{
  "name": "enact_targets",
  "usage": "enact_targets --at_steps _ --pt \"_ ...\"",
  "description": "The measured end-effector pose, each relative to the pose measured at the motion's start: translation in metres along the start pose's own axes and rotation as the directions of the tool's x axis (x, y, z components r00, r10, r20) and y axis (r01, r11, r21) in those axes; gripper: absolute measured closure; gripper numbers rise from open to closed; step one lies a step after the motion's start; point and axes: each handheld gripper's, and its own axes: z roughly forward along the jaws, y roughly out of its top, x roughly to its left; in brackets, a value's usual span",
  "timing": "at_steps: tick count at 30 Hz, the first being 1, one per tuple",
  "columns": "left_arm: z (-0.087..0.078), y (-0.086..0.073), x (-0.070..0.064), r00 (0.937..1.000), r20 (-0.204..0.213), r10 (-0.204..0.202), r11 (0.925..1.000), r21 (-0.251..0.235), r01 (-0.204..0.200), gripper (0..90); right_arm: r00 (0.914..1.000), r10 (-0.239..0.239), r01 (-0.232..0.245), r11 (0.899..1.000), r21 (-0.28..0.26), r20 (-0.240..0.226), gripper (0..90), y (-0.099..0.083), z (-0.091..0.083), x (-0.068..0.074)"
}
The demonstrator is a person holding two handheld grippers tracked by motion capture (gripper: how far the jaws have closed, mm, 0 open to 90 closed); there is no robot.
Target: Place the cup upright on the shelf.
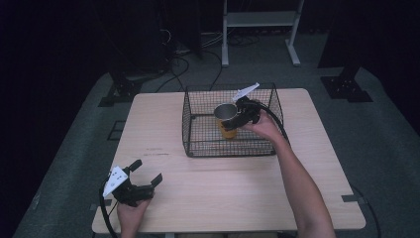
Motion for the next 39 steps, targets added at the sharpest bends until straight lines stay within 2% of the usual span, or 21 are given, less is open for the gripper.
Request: enact_targets --at_steps 18,22,32,39 --pt "-0.001 0.000 0.000 1.0000 -0.006 0.003 1.0000 -0.005 -0.003 0.0 0.9999 0.003 -0.003 1.000 0.011 0.017 13.0 -0.004 -0.002 -0.001" --pt "-0.001 0.000 0.000 1.0000 -0.007 0.004 1.0000 -0.006 -0.004 0.0 0.9993 -0.016 0.015 1.000 0.019 0.033 11.1 -0.003 -0.003 0.000" --pt "-0.001 0.000 0.000 1.0000 -0.008 0.005 1.0000 -0.006 -0.005 0.0 0.9987 -0.020 0.020 1.000 0.004 0.046 3.1 -0.001 -0.005 0.003" --pt "-0.001 0.000 0.000 1.0000 -0.008 0.006 1.0000 -0.004 -0.006 0.0 0.9986 -0.013 0.014 1.000 -0.028 0.050 2.5 0.001 -0.010 0.003"
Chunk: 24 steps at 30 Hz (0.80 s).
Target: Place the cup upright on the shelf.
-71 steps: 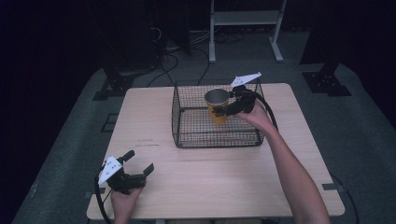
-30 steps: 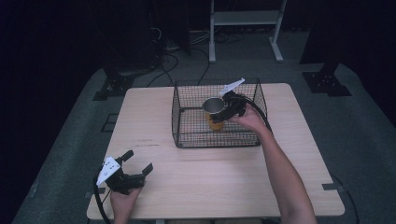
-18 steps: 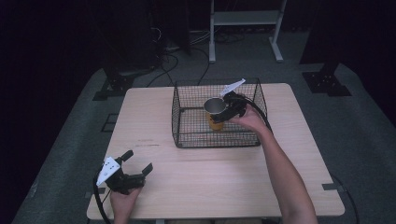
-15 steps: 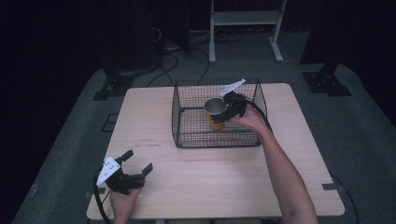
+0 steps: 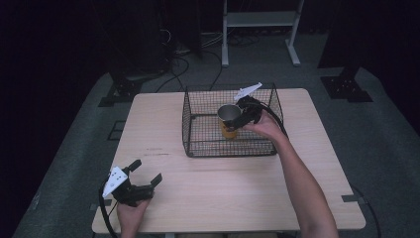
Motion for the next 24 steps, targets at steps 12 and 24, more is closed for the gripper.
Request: enact_targets --at_steps 12,24 --pt "0.001 0.000 0.000 1.0000 -0.005 -0.001 1.0000 0.003 0.001 0.0 1.0000 0.003 -0.003 0.996 -0.086 0.005 2.2 0.011 -0.023 -0.001" --pt "0.001 -0.001 -0.001 1.0000 -0.009 0.003 0.9999 0.013 -0.003 0.0 0.9993 0.020 -0.025 0.989 -0.146 -0.033 2.5 0.013 -0.047 0.004"
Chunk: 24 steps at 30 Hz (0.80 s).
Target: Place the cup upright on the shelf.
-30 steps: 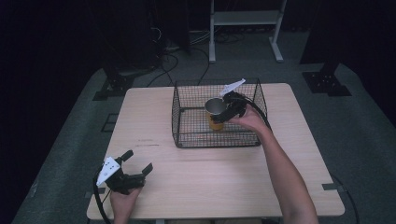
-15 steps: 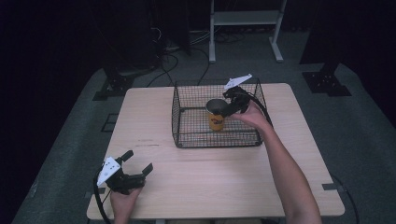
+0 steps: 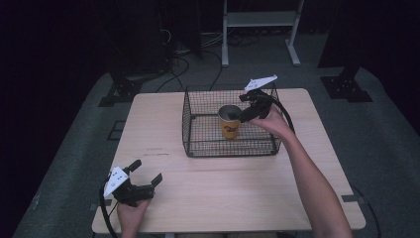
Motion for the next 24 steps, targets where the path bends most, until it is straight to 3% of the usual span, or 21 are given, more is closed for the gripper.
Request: enact_targets --at_steps 12,24 --pt "0.001 0.000 -0.001 1.0000 0.001 0.006 1.0000 0.007 -0.006 0.0 0.9997 0.006 -0.007 0.999 -0.035 -0.023 2.6 -0.003 -0.023 0.020" --pt "0.002 0.000 -0.001 1.0000 -0.004 0.009 0.9999 0.011 -0.009 0.0 0.9982 0.003 -0.005 1.000 -0.021 -0.060 2.7 -0.011 -0.034 0.033"
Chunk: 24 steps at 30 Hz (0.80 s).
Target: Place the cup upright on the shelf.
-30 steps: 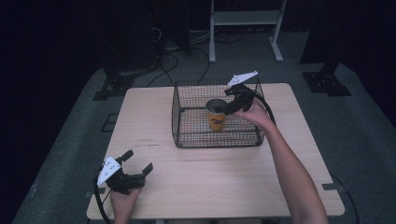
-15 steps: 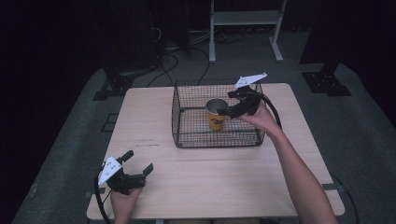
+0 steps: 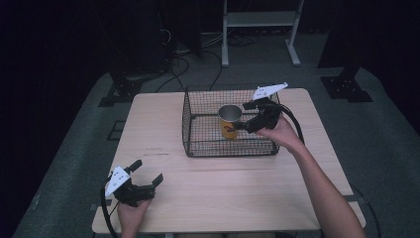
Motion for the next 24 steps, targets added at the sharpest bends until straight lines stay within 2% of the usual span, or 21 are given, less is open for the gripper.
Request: enact_targets --at_steps 10,13,24 --pt "-0.001 0.000 0.000 1.0000 -0.001 -0.001 1.0000 -0.002 0.001 0.0 0.9998 -0.020 0.020 1.000 -0.006 0.000 2.7 -0.011 -0.013 0.012" --pt "0.000 0.000 0.000 1.0000 0.000 0.001 1.0000 -0.001 -0.001 0.0 0.9998 -0.020 0.020 1.000 -0.008 -0.004 8.0 -0.015 -0.017 0.014" --pt "0.000 0.000 0.000 1.0000 0.001 0.002 1.0000 -0.002 -0.002 0.0 0.9998 -0.017 0.017 1.000 -0.012 -0.010 8.2 -0.030 -0.031 0.020"
